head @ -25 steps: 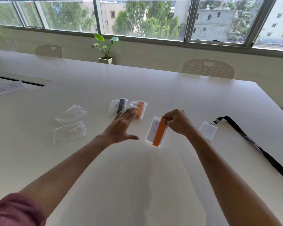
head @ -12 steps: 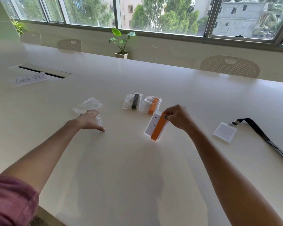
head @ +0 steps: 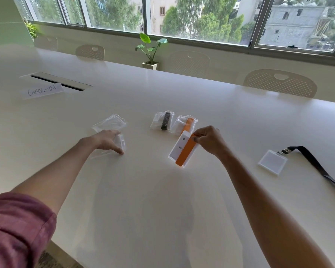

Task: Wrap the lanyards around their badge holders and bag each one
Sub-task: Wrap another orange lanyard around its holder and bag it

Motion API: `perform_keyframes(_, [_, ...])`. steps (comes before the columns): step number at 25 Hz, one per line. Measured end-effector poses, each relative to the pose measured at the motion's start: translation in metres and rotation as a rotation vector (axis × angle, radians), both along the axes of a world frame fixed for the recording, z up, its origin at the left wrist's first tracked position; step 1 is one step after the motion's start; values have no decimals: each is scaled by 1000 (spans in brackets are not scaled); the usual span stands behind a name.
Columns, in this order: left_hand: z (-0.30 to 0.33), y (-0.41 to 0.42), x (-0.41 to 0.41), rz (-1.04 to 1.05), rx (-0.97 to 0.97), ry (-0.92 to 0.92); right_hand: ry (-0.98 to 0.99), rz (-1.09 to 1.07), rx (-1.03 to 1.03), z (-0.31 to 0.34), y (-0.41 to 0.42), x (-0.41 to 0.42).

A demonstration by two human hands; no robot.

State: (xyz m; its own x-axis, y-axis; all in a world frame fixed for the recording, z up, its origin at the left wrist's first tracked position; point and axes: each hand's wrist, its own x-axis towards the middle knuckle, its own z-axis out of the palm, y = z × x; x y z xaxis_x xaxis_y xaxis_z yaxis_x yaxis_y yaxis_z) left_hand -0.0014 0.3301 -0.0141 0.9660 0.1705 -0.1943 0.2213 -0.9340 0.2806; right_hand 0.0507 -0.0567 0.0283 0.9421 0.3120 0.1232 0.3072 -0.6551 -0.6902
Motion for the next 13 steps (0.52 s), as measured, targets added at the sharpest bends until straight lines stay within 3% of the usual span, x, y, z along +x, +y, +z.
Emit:
perform_keyframes(8, [-8,-15,-6,17,-30,-183,20,-25,87,-6,2,2])
perform_keyframes(13, [-9,-16,-8,62,-76,-162,43,-28,97,-13,0,1])
